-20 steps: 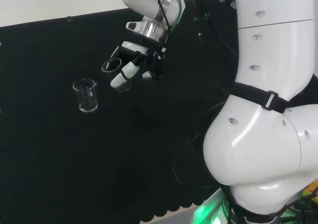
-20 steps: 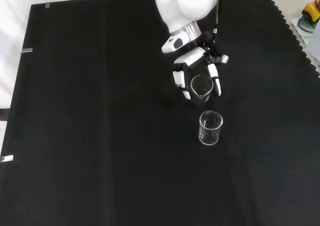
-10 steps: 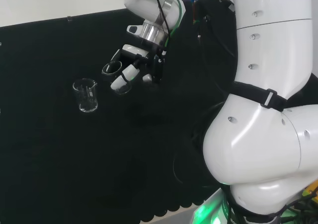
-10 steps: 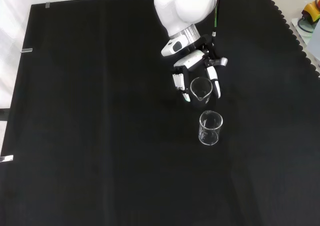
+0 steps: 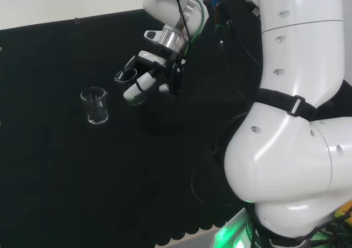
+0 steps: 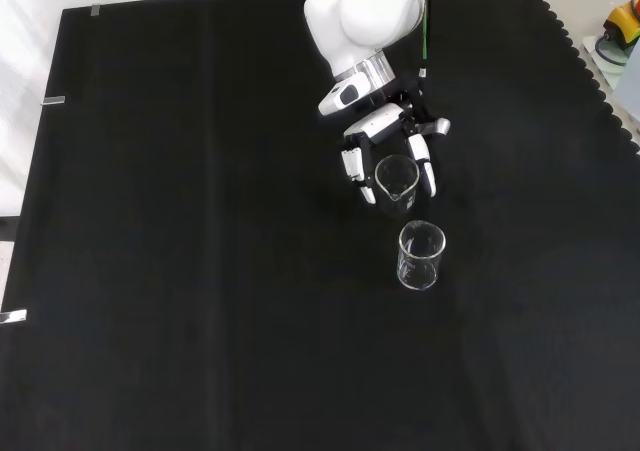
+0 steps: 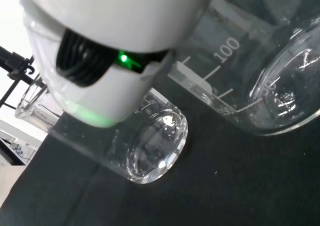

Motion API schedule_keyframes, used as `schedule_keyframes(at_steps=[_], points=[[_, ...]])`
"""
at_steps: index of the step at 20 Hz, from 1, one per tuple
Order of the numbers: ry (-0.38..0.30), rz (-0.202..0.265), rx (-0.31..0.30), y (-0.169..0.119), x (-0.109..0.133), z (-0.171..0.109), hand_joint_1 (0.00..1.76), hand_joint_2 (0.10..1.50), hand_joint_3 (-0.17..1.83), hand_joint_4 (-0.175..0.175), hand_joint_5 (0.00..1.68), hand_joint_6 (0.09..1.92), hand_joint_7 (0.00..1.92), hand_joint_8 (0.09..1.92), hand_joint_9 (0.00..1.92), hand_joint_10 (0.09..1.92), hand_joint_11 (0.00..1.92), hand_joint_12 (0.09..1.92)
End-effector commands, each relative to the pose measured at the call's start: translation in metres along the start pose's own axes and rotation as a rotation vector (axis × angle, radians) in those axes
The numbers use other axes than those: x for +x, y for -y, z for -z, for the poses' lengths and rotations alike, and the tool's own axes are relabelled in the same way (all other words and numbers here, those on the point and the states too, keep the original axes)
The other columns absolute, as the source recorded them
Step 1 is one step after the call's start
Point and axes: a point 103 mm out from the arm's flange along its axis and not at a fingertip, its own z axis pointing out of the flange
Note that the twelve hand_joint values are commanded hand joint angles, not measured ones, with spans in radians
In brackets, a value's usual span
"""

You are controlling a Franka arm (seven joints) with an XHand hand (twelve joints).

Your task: Place the beaker back on the table.

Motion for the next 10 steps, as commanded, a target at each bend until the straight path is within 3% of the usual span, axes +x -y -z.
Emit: schedule_keyframes(at_steps=[1, 10], points=[[-0.003, 0.003, 0.0, -0.0011, -0.002, -0.0018, 1.44, 0.6, 0.6, -0.175, 1.48, 0.21, 1.54, 0.26, 1.56, 0.09, 1.28, 0.69], [0.002, 0.008, -0.006, -0.003, -0.0048, -0.0096, 1.44, 0.61, 0.6, -0.175, 1.47, 0.21, 1.53, 0.28, 1.55, 0.09, 1.28, 0.69]])
